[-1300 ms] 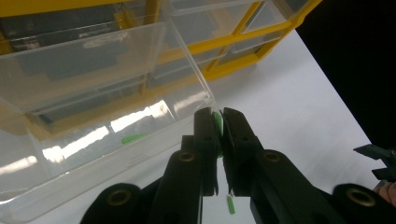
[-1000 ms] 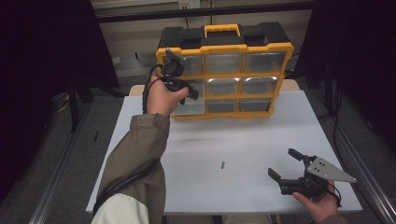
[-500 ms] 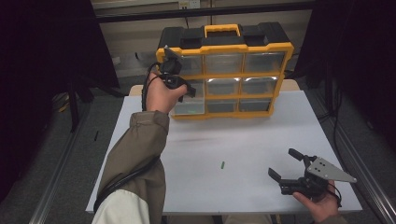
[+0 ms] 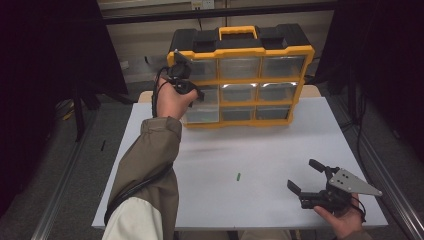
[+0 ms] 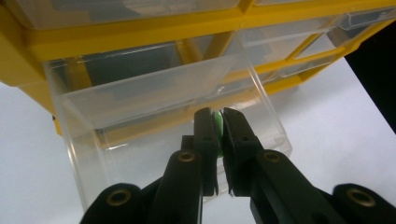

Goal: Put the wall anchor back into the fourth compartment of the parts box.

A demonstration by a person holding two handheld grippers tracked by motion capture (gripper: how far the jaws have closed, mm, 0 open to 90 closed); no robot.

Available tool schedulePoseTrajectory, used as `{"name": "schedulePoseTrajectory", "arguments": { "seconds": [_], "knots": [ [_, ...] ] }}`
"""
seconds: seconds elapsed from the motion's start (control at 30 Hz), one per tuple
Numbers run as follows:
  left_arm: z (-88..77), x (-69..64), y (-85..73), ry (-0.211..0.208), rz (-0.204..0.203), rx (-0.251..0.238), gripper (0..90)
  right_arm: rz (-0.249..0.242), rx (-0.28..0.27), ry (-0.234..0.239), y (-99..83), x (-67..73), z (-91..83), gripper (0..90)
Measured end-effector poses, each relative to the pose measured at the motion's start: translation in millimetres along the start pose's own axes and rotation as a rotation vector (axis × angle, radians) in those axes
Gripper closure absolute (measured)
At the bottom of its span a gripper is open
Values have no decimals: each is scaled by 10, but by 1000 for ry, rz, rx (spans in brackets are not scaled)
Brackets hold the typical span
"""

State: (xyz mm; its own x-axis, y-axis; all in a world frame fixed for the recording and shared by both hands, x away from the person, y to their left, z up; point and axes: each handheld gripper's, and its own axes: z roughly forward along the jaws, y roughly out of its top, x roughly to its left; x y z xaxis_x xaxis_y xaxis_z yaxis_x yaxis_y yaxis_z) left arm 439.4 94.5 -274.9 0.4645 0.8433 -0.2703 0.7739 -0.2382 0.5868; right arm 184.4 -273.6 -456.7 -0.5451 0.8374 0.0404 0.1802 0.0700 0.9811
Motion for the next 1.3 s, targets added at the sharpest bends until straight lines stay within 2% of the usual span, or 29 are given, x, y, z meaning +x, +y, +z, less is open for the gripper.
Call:
{"name": "schedulePoseTrajectory", "arguments": {
  "seconds": [0.07, 0.13, 0.17, 0.23, 0.33, 0.37, 0.6, 0.7, 0.73, 0.77, 0.83, 0.87, 1.03, 1.13, 1.3],
  "knots": [
    [9, 1, 1, 16, -3, -10, 850, 4, 0, -2, 0, 1, -1, 14],
    [8, 23, 5, 32, 12, 2, 850, 5, 0, -3, 0, 1, -2, 14],
    [22, 23, 2, 37, -3, -14, 850, 4, 0, -3, -1, -1, -2, 14],
    [23, 40, 2, 45, 9, -9, 850, 4, 0, -3, 0, 1, -3, 14],
    [25, 56, 3, 54, 25, 0, 849, 5, -1, -4, -1, 2, -2, 14],
    [35, 51, 1, 54, 15, -4, 849, 5, -2, -4, -2, 1, -1, 14],
    [55, 59, -10, 56, 18, -23, 828, 5, -1, -4, -3, 1, 0, 14],
    [36, 61, -11, 33, 20, -17, 794, 4, -1, -4, -4, -1, 0, 14],
    [39, 51, -14, 33, 10, -23, 790, 4, 0, -4, -4, 0, 1, 14],
    [24, 57, -16, 30, 27, -6, 791, 4, -2, 0, -5, 0, 3, 14],
    [21, 43, -24, 18, 14, -20, 785, 3, 1, 0, -4, 1, 0, 14],
    [6, 44, -26, 19, 26, -12, 782, 3, 1, 1, -4, 1, 0, 14],
    [-26, 4, -44, -20, 23, -22, 745, 4, 1, 1, -4, 3, 4, 14],
    [-47, -16, -49, -36, 48, -8, 727, 1, 1, 1, -4, 0, 5, 14],
    [-75, -86, -67, -68, 59, -22, 694, -2, 1, 0, -3, 0, 5, 14]
  ]
}}
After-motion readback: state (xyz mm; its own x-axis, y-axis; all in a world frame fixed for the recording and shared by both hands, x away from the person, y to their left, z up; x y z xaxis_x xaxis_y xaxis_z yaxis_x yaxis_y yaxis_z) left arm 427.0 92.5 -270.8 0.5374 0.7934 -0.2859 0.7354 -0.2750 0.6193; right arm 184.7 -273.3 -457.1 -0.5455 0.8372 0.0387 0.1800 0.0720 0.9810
